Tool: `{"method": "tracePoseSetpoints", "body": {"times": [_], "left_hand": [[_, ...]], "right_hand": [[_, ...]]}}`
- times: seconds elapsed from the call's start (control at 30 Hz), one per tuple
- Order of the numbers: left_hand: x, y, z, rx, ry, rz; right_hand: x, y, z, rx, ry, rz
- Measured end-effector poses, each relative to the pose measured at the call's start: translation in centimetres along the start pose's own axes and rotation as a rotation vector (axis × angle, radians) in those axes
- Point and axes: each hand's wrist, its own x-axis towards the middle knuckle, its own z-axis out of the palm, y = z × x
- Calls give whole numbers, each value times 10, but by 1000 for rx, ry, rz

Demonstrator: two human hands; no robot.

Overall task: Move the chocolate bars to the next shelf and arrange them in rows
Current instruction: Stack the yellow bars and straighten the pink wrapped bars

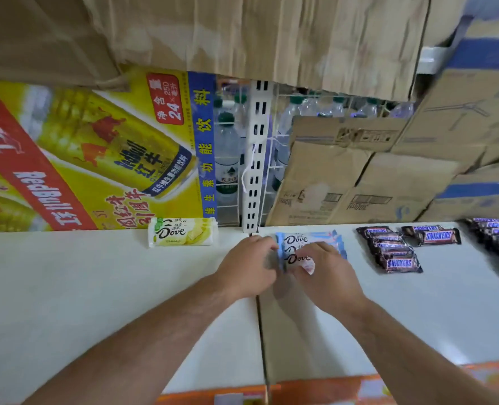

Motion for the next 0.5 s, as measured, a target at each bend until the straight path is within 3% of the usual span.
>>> {"method": "tracePoseSetpoints", "body": {"times": [0.1, 0.33, 0.5], "left_hand": [[14, 23, 10, -25, 17, -110], [25, 47, 18, -108, -12, -318], [29, 47, 21, -213, 14, -438]], "right_hand": [[22, 35, -18, -1, 12, -130], [71, 75, -37, -161, -455, -231], [91, 82, -36, -63, -613, -172]]}}
